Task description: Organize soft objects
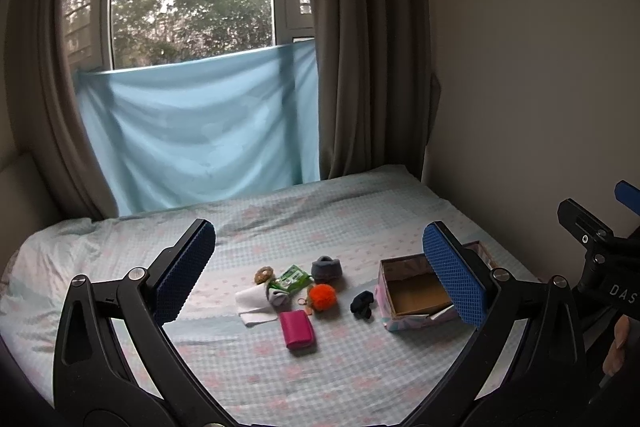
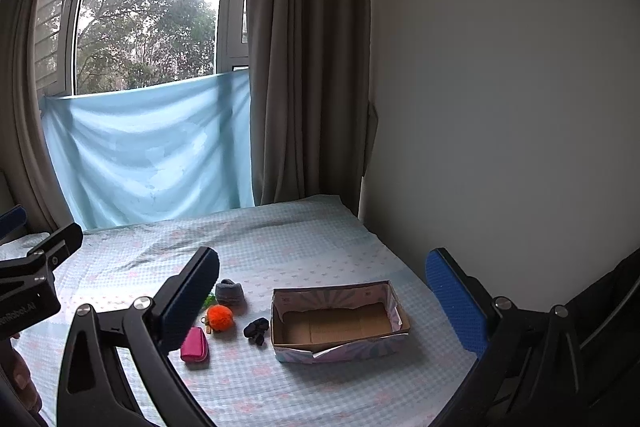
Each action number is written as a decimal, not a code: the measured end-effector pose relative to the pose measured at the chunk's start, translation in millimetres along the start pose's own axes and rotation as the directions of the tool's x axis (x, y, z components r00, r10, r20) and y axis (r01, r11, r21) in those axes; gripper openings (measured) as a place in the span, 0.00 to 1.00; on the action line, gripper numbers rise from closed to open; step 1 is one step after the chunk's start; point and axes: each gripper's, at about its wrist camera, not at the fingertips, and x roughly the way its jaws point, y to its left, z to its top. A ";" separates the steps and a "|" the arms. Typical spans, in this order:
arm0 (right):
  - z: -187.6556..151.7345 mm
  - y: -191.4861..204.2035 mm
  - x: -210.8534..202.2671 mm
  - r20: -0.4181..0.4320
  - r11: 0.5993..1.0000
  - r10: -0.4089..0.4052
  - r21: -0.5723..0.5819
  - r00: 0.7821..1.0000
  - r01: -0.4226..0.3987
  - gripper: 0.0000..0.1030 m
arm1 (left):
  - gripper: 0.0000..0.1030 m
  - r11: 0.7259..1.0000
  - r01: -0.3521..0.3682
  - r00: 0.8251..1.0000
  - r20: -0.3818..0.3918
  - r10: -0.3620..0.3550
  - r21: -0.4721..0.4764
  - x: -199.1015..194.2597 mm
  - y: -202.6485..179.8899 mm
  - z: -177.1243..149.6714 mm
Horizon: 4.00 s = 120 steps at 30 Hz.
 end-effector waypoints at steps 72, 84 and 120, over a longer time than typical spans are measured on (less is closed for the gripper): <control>-7.2 21.4 14.5 -0.037 0.999 0.051 -0.008 0.998 -0.052 1.00 | 1.00 0.998 -0.055 0.992 -0.116 0.050 -0.037 31.3 56.3 -20.9; -38.6 118.0 43.5 -0.149 0.997 0.027 0.082 0.988 -0.015 1.00 | 1.00 0.998 0.052 0.981 -0.187 -0.046 0.028 82.4 169.4 -53.1; -285.7 306.4 378.5 -0.611 0.978 0.135 -0.042 0.780 -0.202 1.00 | 0.98 0.813 0.492 0.773 -0.586 -0.244 0.310 494.8 196.1 -302.7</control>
